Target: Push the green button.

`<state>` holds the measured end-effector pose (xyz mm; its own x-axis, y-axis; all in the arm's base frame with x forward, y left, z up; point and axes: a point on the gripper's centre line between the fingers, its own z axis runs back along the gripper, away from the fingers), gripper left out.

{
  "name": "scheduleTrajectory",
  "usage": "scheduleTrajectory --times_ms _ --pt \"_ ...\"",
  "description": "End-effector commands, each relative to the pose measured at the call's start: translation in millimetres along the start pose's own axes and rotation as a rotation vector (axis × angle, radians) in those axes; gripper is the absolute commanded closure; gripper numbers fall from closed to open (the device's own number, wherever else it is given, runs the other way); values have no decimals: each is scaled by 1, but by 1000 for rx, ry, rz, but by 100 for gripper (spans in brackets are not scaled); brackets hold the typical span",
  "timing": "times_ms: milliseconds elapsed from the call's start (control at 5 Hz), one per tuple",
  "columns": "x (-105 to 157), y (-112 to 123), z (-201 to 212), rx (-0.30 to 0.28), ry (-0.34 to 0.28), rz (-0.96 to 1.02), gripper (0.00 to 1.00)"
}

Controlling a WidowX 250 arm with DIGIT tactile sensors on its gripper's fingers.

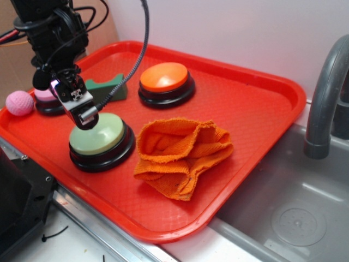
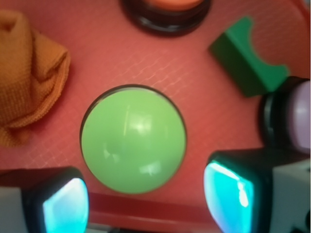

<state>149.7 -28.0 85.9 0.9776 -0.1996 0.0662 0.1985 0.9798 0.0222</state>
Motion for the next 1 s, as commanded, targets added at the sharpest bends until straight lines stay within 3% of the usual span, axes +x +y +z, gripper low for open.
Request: scheduleTrajectory --times_ms 0,200,400,600,800 --pt "8 -10 -26 -40 -21 -29 0" --pt "8 -11 -29 -36 -23 -27 0" --pt "9 -10 -37 -55 18 -29 0" --pt "12 -10 -40 -54 105 -35 0" --pt "10 -8 -41 -85 92 -20 0"
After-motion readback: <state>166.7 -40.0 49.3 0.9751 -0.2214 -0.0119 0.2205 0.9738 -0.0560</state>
